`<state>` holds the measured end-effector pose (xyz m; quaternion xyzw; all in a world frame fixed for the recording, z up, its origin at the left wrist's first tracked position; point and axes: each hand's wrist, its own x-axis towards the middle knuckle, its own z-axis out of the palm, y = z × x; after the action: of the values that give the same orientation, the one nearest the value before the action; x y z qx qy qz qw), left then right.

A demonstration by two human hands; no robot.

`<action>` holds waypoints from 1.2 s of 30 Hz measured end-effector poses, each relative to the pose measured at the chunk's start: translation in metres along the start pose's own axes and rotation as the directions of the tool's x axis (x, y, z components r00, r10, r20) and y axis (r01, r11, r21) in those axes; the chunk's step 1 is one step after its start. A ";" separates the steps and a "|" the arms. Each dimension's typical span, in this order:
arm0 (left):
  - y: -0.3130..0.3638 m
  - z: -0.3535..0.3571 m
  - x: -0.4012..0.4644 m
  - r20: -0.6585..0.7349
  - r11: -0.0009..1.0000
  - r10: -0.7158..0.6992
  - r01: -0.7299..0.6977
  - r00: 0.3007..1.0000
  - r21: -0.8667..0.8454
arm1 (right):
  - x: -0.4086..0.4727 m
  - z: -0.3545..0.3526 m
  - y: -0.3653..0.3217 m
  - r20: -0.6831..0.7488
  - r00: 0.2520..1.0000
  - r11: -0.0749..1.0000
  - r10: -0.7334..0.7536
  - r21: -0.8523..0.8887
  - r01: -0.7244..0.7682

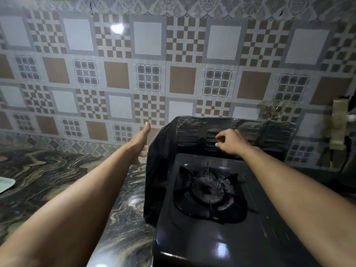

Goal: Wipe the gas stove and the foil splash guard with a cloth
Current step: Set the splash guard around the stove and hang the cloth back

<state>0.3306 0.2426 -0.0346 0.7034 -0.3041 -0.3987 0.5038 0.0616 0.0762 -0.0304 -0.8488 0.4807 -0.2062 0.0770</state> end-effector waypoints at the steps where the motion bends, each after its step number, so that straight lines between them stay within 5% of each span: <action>1: -0.004 0.000 -0.004 -0.008 1.000 -0.006 0.006 1.000 0.015 | -0.006 0.001 -0.003 0.014 1.000 1.000 -0.006 -0.001 0.006; 11: -0.064 0.005 -0.055 -0.144 0.997 -0.068 0.064 0.987 -0.033 | -0.083 0.008 -0.049 0.137 0.976 0.985 -0.170 0.021 0.169; 19: -0.171 0.016 -0.114 -0.221 0.916 -0.181 0.246 0.958 0.316 | -0.191 0.033 -0.082 0.300 0.903 0.951 -0.308 0.119 0.285; 23: -0.226 0.018 -0.154 -0.195 0.853 -0.248 0.309 0.949 0.420 | -0.240 0.052 -0.096 0.471 0.802 0.930 -0.368 0.190 0.315; 28: -0.264 0.028 -0.191 -0.125 0.837 -0.327 0.348 0.937 0.423 | -0.283 0.082 -0.103 0.585 0.713 0.919 -0.386 0.181 0.350; 36: -0.297 0.039 -0.201 -0.178 0.909 -0.274 0.315 0.945 0.274 | -0.330 0.136 -0.103 0.645 0.681 0.911 -0.347 0.058 0.409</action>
<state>0.2046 0.4828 -0.2722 0.8346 -0.2160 -0.3708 0.3453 0.0506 0.4008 -0.2105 -0.9504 0.2480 0.1074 0.1535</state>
